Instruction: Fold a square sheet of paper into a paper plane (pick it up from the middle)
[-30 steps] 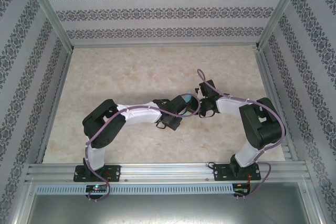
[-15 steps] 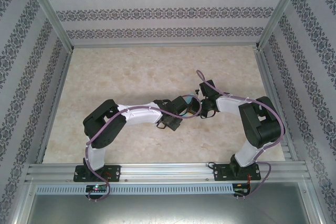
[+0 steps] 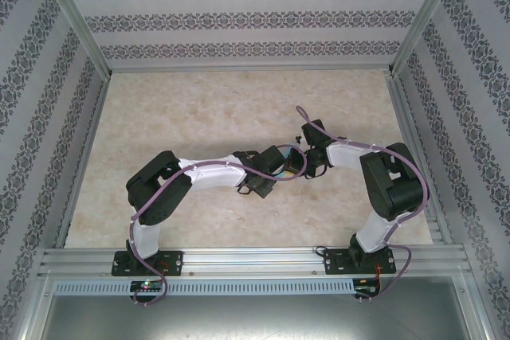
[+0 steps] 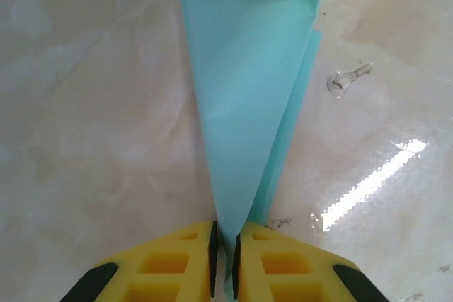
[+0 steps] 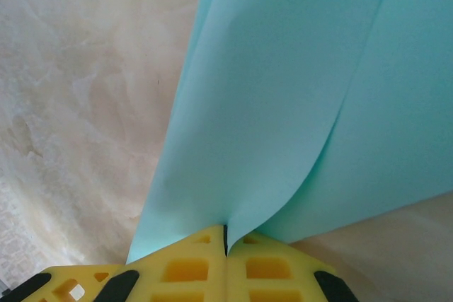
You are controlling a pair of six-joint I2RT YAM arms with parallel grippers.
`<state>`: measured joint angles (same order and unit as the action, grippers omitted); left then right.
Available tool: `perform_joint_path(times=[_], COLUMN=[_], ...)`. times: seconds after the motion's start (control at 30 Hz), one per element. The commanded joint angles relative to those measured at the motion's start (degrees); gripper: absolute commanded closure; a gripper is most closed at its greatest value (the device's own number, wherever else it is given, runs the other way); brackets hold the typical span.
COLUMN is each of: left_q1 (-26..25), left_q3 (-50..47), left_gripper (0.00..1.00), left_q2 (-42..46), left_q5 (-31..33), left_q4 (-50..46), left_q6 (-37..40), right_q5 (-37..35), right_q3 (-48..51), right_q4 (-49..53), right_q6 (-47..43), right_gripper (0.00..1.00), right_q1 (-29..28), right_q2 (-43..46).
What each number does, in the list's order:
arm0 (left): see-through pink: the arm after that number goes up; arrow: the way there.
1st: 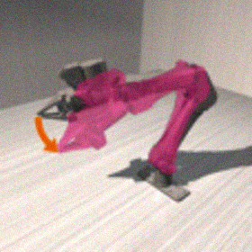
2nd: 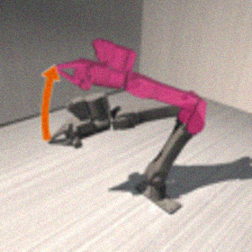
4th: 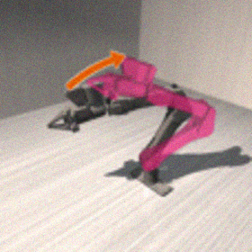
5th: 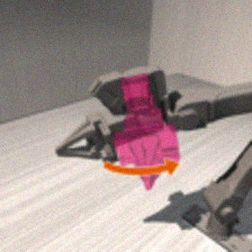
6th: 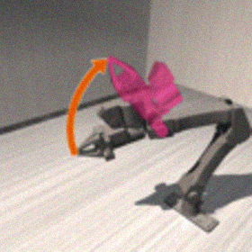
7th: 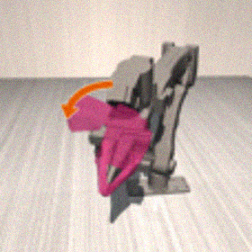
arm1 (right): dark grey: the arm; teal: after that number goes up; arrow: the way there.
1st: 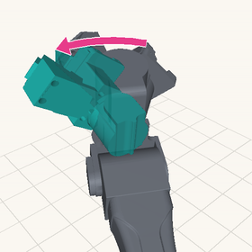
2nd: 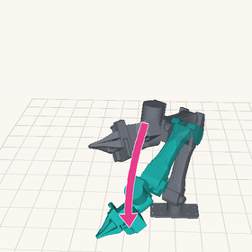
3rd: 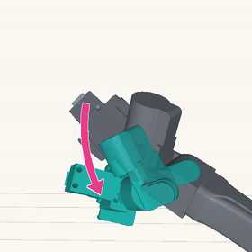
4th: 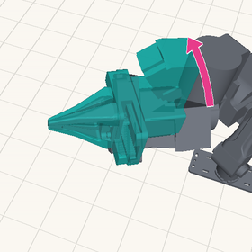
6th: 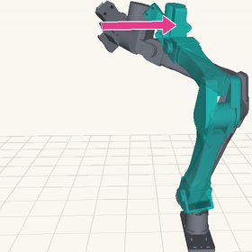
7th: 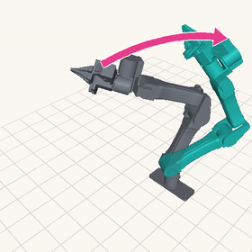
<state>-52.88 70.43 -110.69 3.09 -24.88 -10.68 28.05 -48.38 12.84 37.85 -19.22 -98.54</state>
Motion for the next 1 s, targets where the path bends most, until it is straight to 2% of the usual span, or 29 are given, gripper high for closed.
perform_joint_path(times=[0.0,0.47,0.63,0.87,0.97], left_q1=[-0.64,-0.64,-0.64,-0.3,0.22], left_q3=[-0.99,-1.35,-1.0,-1.04,-1.42], left_gripper=[0.83,0.82,0.79,0.71,0.69], left_q2=[-2.17,-1.45,0.57,3.96,6.01], left_q5=[0.77,-0.63,-4.04,-4.43,-7.1], left_q4=[-5.42,-4.32,-3.6,-3.94,-3.32], left_q6=[3.42,5.02,4.13,3.82,3.26], right_q5=[-5.69,-8.61,-9.49,-10.94,-11.13], right_q3=[-1.69,-3.41,-3.54,-3.44,-3.35], right_q4=[1.09,5.26,6.12,7.52,7.55], right_q6=[-1.4,-2.84,-3.08,-3.59,-3.61], right_gripper=[1.0,1.0,1.0,1.0,1.0], right_q1=[1.23,1.33,1.33,1.31,1.27], right_q2=[-1.72,-4.32,-5.33,-5.58,-5.67])
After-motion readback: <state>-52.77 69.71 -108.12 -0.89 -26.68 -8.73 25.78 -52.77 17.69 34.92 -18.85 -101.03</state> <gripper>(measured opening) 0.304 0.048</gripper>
